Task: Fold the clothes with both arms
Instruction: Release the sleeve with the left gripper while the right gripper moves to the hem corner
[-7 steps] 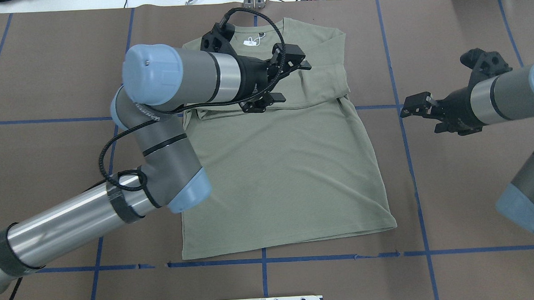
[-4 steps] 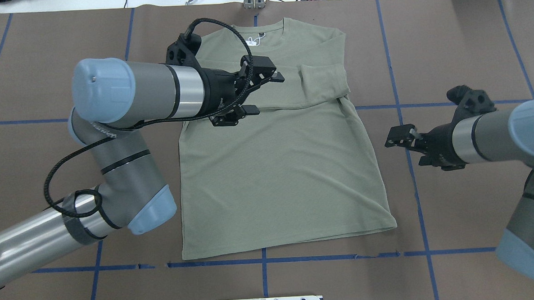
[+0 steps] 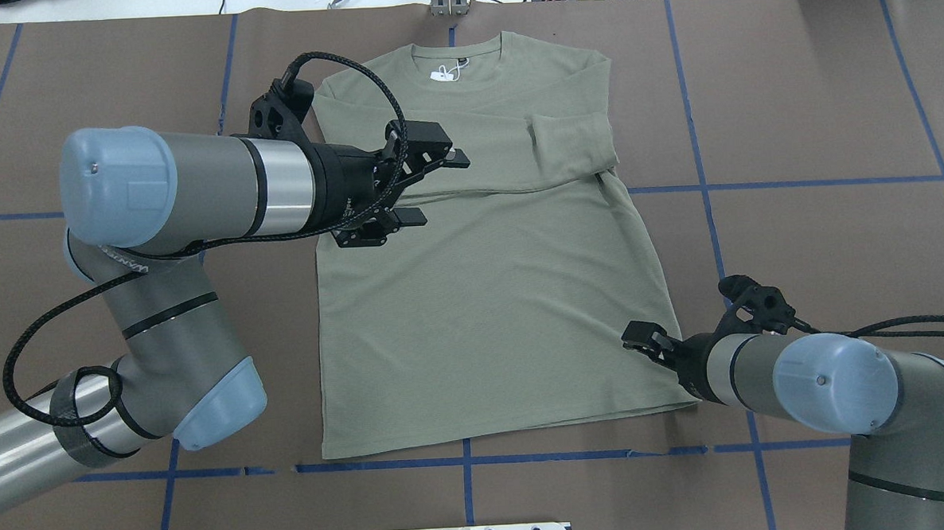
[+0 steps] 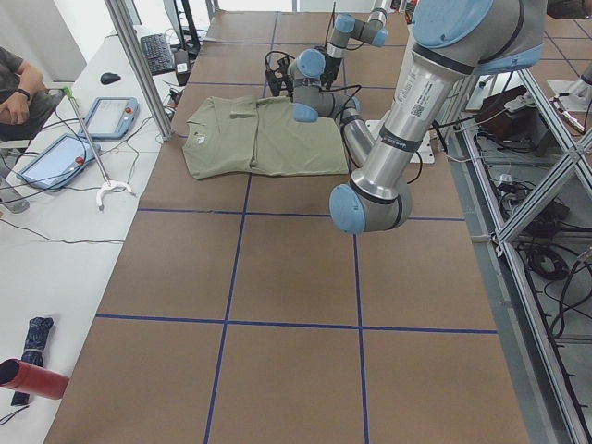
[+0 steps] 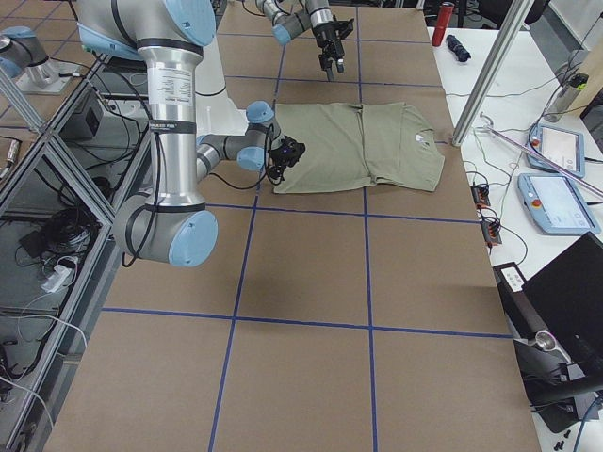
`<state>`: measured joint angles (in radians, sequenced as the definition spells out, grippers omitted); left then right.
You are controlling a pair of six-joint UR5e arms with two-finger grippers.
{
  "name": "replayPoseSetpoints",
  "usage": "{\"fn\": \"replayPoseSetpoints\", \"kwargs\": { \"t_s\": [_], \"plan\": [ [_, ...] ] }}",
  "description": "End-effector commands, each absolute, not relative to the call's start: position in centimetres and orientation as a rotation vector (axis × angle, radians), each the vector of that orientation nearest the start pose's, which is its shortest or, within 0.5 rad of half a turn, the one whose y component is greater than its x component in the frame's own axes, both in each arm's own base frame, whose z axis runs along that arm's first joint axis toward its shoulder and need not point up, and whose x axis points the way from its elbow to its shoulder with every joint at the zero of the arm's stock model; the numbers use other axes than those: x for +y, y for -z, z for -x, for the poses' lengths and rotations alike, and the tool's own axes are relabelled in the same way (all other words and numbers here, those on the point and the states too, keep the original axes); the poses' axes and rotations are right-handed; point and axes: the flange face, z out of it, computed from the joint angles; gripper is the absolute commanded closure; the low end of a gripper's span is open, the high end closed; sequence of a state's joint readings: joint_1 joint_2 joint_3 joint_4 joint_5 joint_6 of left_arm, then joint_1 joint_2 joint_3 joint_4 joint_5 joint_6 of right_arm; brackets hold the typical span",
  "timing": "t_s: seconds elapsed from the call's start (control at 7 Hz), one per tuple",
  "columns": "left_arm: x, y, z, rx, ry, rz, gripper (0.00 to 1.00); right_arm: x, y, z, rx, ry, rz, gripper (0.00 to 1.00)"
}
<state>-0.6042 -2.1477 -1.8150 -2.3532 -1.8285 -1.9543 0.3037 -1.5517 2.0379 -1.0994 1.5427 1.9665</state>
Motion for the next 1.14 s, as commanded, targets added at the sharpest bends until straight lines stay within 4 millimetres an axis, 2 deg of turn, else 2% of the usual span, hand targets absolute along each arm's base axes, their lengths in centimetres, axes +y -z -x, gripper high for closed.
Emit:
{"fn": "replayPoseSetpoints", "kwargs": {
  "t_s": [0.0, 0.29, 0.43, 0.71, 1.0],
  "plan": [
    [-42.6, -13.1, -42.8, 1.627, 0.559, 0.024, 0.07, -27.6, -38.8, 43.5, -0.961, -0.666, 0.001, 0.04],
    [-42.6, -13.3, -43.0, 1.624, 0.559, 0.026, 0.07, -27.2, -40.6, 42.3, -0.923, -0.667, -0.001, 0.06],
    [-42.4, -14.1, -43.1, 1.615, 0.562, 0.031, 0.07, -26.7, -41.1, 41.7, -0.910, -0.661, 0.003, 0.05],
    [-42.3, -14.1, -43.2, 1.615, 0.562, 0.031, 0.06, -25.9, -41.9, 41.9, -0.894, -0.646, 0.008, 0.07],
    [-42.3, -14.3, -43.3, 1.611, 0.563, 0.033, 0.06, -25.7, -41.8, 42.3, -0.895, -0.641, 0.010, 0.14]
  ]
}}
